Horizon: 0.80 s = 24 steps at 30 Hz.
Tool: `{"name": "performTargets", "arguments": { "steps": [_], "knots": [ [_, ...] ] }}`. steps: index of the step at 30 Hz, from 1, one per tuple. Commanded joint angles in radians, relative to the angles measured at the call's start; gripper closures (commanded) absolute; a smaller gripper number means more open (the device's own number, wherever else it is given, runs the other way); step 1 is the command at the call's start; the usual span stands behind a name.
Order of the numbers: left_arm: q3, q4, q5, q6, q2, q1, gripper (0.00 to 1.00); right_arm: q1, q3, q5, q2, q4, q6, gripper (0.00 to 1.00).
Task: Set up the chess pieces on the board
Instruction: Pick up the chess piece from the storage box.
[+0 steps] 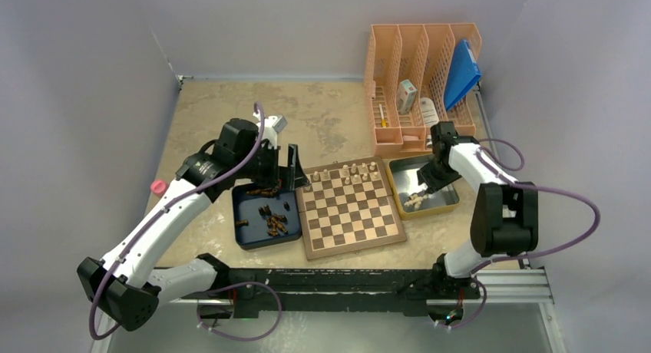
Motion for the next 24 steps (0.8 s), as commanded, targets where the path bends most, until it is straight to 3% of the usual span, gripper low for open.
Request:
{"name": "performTargets", "arguments": {
  "steps": [1,16,24],
  "knots": [
    [0.045,-0.018,0.021,-0.026,0.016,0.007,0.01,-0.021,-0.014,0.051,0.054,0.062,0.003,0.63],
    [0.077,-0.059,0.025,-0.011,0.044,0.007,0.03,-0.028,0.021,0.132,0.052,-0.049,0.057,0.59],
    [0.081,-0.053,0.035,-0.031,0.036,0.007,0.04,-0.028,-0.013,0.060,0.039,-0.026,0.065,0.59]
  ]
}}
